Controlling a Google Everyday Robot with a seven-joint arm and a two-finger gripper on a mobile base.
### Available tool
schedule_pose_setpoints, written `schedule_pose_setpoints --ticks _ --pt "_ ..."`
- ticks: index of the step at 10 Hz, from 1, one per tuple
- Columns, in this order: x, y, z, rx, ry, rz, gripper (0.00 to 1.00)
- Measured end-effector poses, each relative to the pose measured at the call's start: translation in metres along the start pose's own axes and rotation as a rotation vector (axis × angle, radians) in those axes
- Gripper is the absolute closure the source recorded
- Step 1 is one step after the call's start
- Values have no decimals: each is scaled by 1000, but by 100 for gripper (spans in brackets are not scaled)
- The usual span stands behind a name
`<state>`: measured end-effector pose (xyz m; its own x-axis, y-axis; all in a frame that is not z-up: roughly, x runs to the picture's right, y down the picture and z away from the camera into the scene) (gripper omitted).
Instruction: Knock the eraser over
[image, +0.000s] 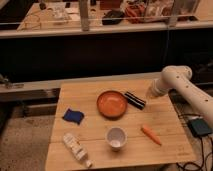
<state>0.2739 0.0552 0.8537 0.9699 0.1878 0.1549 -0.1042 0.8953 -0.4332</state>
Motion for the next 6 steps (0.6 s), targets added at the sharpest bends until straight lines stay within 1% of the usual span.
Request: schedule_pose_setpoints --ticks 6 --pt "0 0 0 0 0 0 97"
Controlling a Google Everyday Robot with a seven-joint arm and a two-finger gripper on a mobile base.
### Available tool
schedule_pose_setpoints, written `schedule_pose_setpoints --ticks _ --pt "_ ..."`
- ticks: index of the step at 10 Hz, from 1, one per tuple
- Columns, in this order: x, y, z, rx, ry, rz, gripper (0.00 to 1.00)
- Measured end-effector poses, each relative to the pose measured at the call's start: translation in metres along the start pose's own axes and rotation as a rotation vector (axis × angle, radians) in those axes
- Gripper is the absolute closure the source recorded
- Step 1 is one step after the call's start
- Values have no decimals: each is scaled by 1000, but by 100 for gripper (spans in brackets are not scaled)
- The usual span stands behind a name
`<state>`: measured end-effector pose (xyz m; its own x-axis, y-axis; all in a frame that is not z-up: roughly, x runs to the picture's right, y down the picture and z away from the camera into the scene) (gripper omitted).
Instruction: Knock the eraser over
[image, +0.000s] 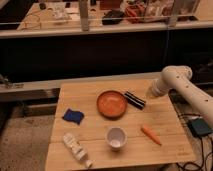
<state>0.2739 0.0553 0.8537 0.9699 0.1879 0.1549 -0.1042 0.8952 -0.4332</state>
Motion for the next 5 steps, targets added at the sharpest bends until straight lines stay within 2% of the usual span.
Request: schedule_pose_setpoints --ticks 5 --pt "1 1 1 -1 0 1 97"
